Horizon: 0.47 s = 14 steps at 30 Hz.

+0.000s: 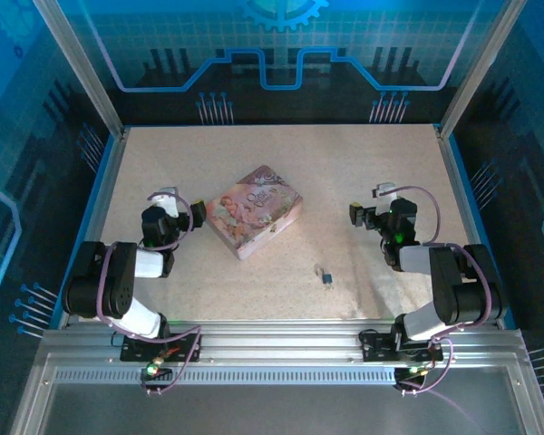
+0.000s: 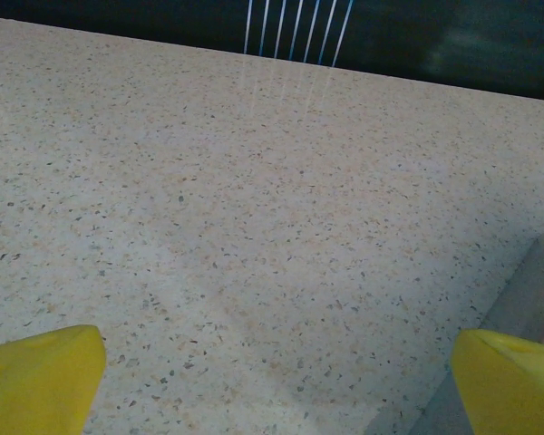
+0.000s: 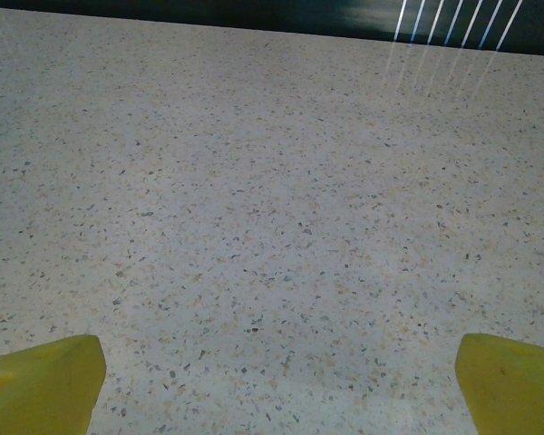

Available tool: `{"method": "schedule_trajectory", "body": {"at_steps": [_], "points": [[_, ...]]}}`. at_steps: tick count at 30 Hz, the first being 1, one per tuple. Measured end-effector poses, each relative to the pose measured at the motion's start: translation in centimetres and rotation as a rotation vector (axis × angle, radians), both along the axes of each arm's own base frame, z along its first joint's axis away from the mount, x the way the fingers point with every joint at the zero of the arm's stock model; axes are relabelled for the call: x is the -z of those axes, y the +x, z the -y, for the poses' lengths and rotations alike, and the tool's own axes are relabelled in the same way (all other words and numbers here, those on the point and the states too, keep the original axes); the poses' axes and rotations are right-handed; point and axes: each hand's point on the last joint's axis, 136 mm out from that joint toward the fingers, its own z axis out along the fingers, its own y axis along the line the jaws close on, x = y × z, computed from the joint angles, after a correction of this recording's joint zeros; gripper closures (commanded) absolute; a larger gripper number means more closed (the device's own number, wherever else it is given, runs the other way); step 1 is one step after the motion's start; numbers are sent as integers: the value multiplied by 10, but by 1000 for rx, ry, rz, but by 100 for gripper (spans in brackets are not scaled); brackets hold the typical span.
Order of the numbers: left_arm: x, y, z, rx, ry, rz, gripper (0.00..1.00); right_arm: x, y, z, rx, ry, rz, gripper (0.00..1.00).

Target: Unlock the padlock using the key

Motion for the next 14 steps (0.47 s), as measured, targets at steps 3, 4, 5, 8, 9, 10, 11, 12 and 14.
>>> {"method": "schedule_trajectory", "body": {"at_steps": [3, 4, 5, 8, 9, 10, 11, 12, 14], "points": [[1, 0, 0, 0, 0, -3, 1, 0, 0, 0, 3, -2, 0, 0], [1, 0, 0, 1, 0, -5, 1, 0, 0, -1, 1, -2, 0, 0], [1, 0, 0, 1, 0, -5, 1, 0, 0, -1, 1, -3, 0, 0], [1, 0, 0, 5, 7, -6, 1, 0, 0, 0, 4, -6, 0, 0], [1, 1, 1, 8, 10, -6, 1, 0, 0, 0, 4, -7, 0, 0], [1, 1, 1, 9, 13, -7, 1, 0, 0, 0, 4, -7, 1, 0], [1, 1, 1, 10, 14, -7, 1, 0, 0, 0, 5, -8, 1, 0], [1, 1, 1, 10, 15, -8, 1, 0, 0, 0, 6, -8, 1, 0], [0, 2, 1, 11, 16, -8, 1, 0, 0, 0, 6, -8, 1, 0]]}}
